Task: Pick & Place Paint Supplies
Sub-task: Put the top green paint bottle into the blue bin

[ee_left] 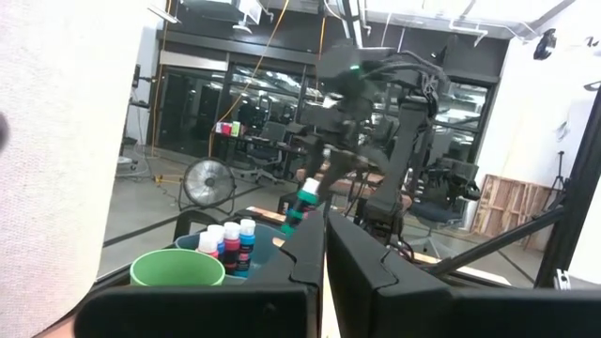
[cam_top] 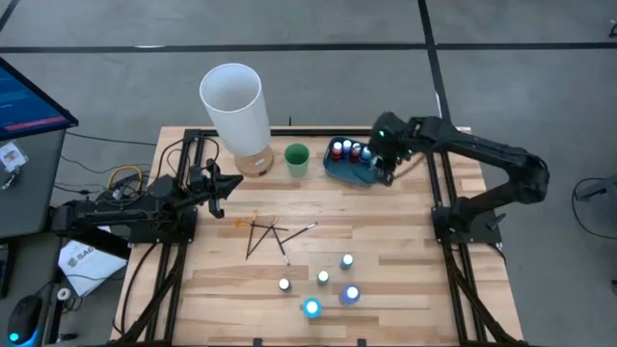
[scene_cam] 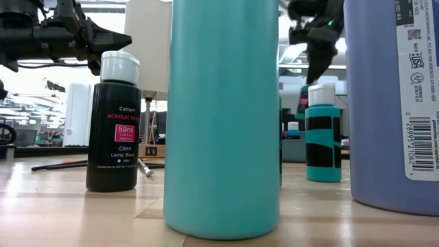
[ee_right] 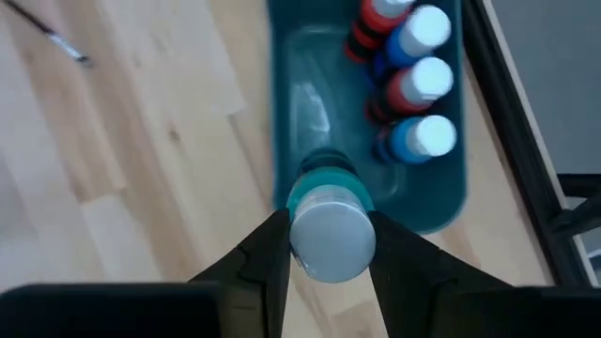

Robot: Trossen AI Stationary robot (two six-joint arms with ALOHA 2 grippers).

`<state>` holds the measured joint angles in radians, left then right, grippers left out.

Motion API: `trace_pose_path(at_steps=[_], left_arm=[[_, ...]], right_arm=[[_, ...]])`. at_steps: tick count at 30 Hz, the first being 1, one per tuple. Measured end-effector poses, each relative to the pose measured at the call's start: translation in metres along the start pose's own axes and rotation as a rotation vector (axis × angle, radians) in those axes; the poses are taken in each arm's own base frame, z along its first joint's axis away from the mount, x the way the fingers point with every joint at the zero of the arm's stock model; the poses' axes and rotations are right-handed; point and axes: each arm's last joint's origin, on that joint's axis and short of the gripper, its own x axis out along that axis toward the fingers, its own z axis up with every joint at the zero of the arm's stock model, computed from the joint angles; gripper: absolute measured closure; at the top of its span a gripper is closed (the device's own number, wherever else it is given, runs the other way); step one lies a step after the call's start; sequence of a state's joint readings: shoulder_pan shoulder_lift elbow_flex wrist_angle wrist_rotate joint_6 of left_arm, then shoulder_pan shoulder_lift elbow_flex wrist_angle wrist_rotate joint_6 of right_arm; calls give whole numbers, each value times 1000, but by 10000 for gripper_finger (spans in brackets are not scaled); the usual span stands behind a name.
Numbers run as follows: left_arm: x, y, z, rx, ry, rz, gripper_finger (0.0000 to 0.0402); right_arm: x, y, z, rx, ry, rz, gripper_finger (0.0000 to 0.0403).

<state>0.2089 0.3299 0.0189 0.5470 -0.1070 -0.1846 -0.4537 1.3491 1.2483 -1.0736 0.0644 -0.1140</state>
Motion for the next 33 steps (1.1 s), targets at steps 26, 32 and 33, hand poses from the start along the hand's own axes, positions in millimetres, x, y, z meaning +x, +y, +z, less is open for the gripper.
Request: trace_pose_path(at_steps=[26, 32, 33], left_arm=[[0, 0, 0, 0, -1, 0, 399], [0, 0, 0, 0, -2, 0, 399], [0, 0, 0, 0, -2, 0, 399]], right_arm=[[81, -69, 5, 73, 214, 64, 287], [94, -75, 5, 75, 234, 69, 287], [96, -76, 5, 78, 232, 68, 287]])
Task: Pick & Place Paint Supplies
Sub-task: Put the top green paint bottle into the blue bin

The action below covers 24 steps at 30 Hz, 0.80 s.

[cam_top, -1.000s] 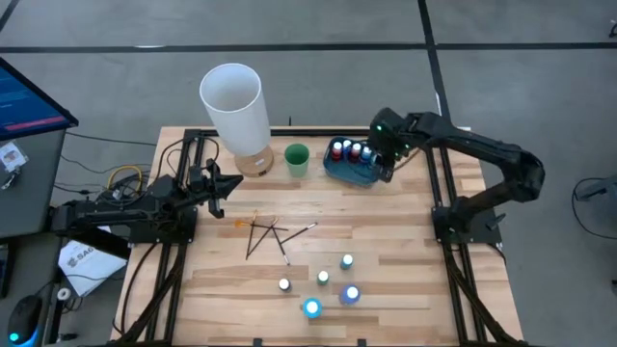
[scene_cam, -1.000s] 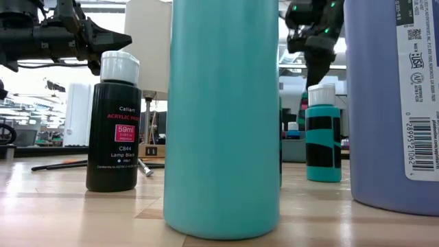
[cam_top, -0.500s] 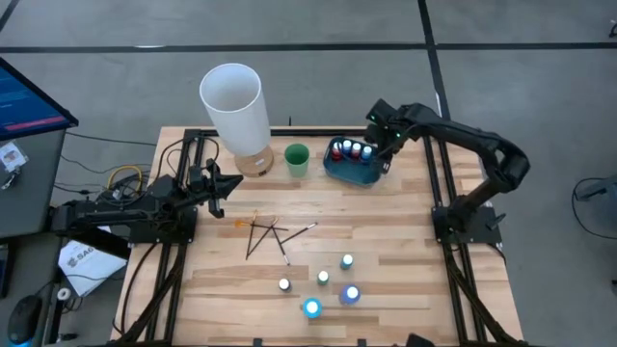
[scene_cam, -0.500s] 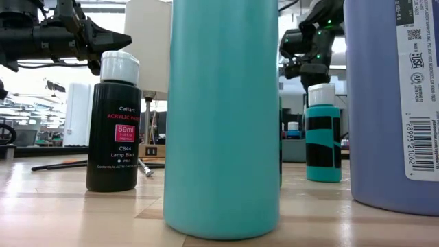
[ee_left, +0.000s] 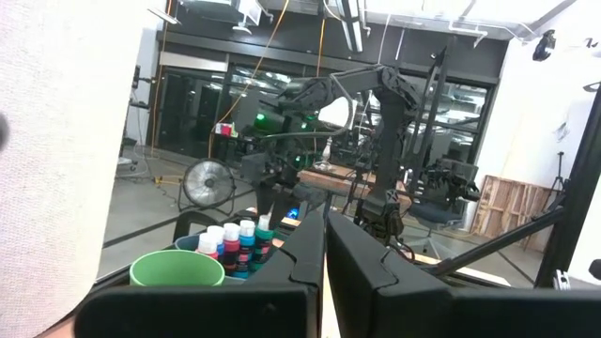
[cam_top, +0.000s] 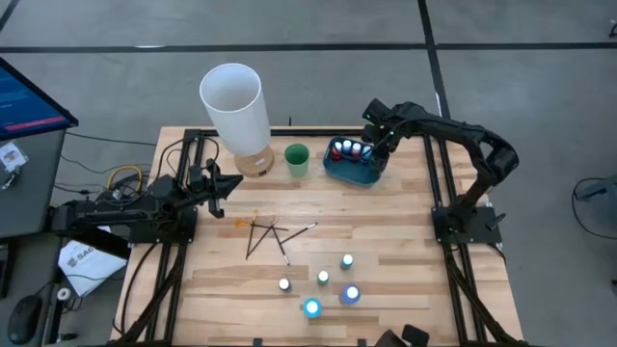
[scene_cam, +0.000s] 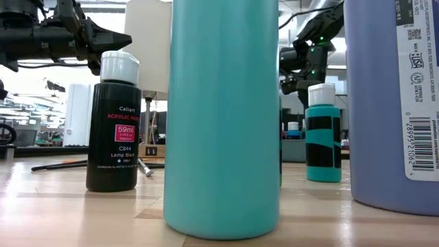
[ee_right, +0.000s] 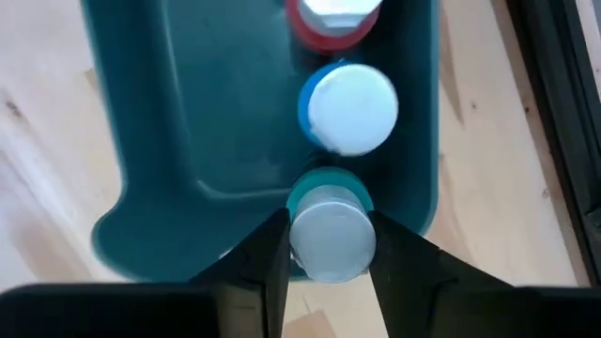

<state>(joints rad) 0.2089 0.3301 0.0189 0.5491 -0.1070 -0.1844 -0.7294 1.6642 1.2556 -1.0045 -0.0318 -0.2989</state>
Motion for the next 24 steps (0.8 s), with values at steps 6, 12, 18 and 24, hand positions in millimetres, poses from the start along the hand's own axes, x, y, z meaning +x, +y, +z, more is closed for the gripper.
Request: trace_pose_path(at_steps=[6, 12, 18, 24], left_arm=[[0, 0, 0, 0, -1, 0, 399], [0, 0, 0, 0, -2, 0, 399], [0, 0, 0, 0, -3, 0, 399], [0, 0, 0, 0, -3, -1, 399]], right_arm=[[3, -4, 1, 12, -5, 2, 283], [3, -7, 0, 19, -8, 0, 275], [3, -7, 1, 19, -16, -3, 261], [3, -7, 1, 19, -15, -2, 261]])
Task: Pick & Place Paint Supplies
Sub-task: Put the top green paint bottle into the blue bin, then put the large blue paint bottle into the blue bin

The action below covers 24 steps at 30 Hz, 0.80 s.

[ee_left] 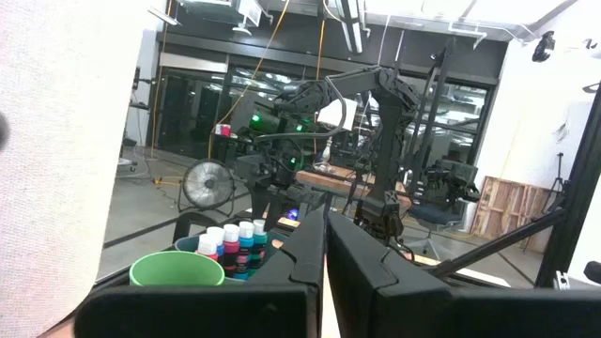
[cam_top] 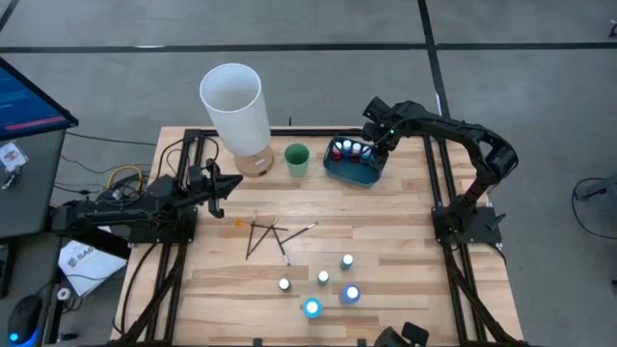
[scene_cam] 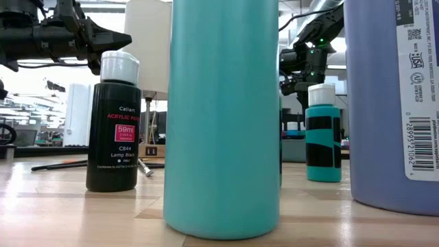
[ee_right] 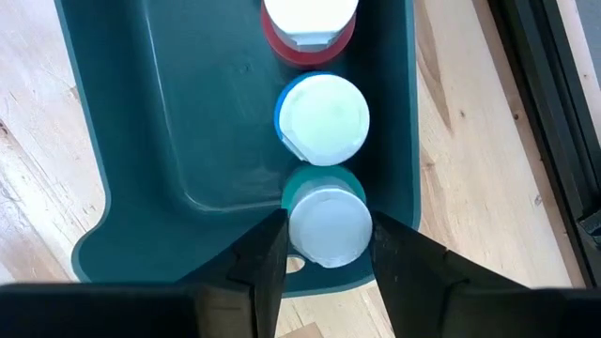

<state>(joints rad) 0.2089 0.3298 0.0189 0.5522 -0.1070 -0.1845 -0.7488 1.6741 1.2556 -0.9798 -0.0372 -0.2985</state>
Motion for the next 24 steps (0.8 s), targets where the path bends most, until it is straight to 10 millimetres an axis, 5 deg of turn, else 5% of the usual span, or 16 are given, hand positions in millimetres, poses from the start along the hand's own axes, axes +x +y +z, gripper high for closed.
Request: trace_pose_path(at_steps=[9, 17, 24], left_arm=[[0, 0, 0, 0, -1, 0, 399], [0, 0, 0, 0, -4, 0, 399], [0, 0, 1, -1, -6, -1, 399]], right_arm=[[-9, 1, -4, -15, -13, -13, 244], [-71, 12, -12, 11, -200, -54, 216], [-109, 57, -23, -63, -358, 66, 209]])
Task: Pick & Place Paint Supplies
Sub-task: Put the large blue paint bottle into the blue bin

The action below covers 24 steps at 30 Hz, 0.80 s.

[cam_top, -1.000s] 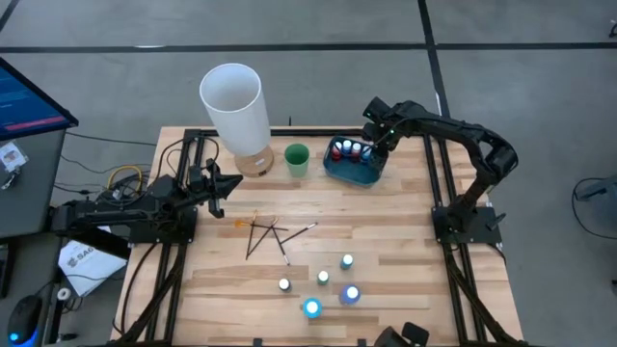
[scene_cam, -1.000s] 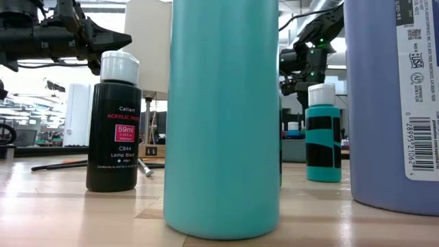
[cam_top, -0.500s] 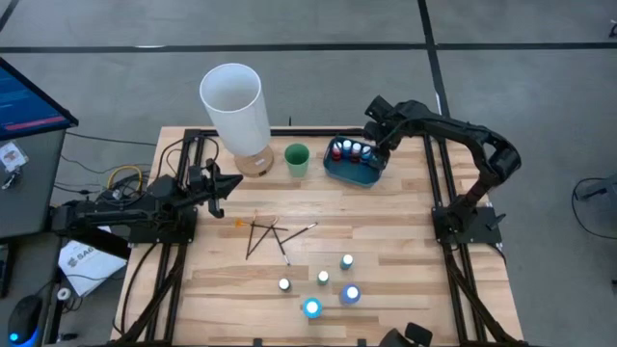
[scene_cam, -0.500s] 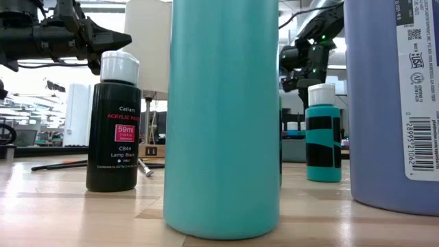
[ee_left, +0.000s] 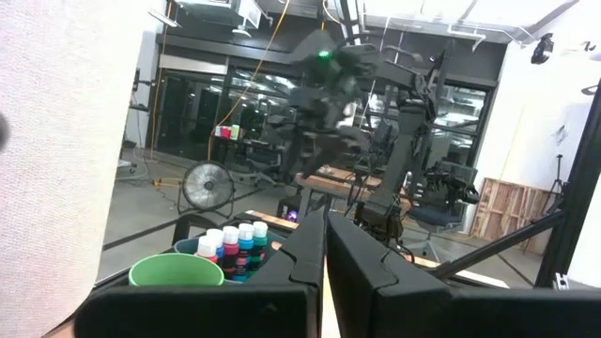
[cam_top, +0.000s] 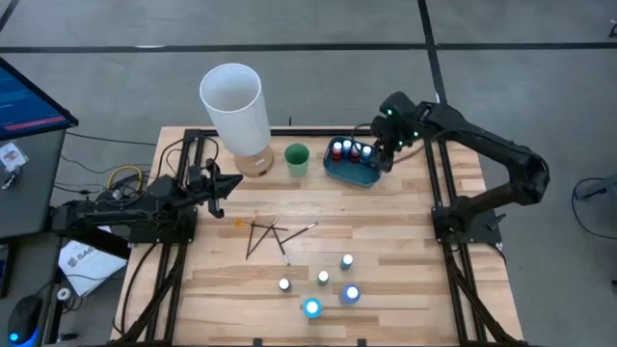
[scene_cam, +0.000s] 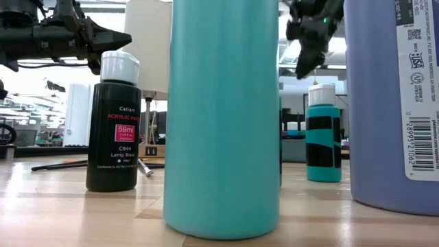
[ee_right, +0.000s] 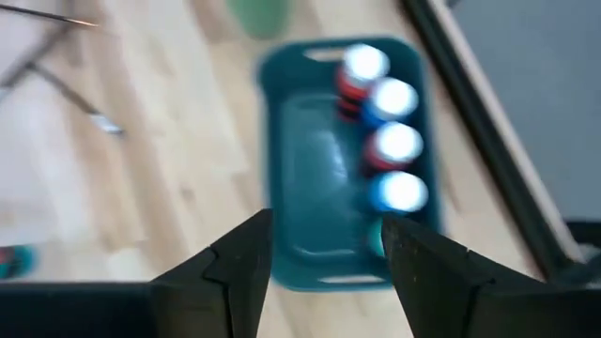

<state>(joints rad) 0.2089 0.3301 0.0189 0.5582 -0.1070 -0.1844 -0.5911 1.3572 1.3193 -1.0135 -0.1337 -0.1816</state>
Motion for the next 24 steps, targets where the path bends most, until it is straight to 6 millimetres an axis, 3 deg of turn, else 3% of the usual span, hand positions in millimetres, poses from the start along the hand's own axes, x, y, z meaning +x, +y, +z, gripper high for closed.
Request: trace_pose_path(at_steps=[5, 12, 24], left_arm=[[0, 0, 1, -1, -5, -1, 399], [0, 0, 1, -1, -5, -1, 399], [0, 0, 1, -1, -12, -2, 399]], right_arm=[[-4, 47, 2, -87, -16, 91, 214], [7, 118, 0, -218, 31, 231, 214], [25, 225, -22, -347, 76, 433, 202]])
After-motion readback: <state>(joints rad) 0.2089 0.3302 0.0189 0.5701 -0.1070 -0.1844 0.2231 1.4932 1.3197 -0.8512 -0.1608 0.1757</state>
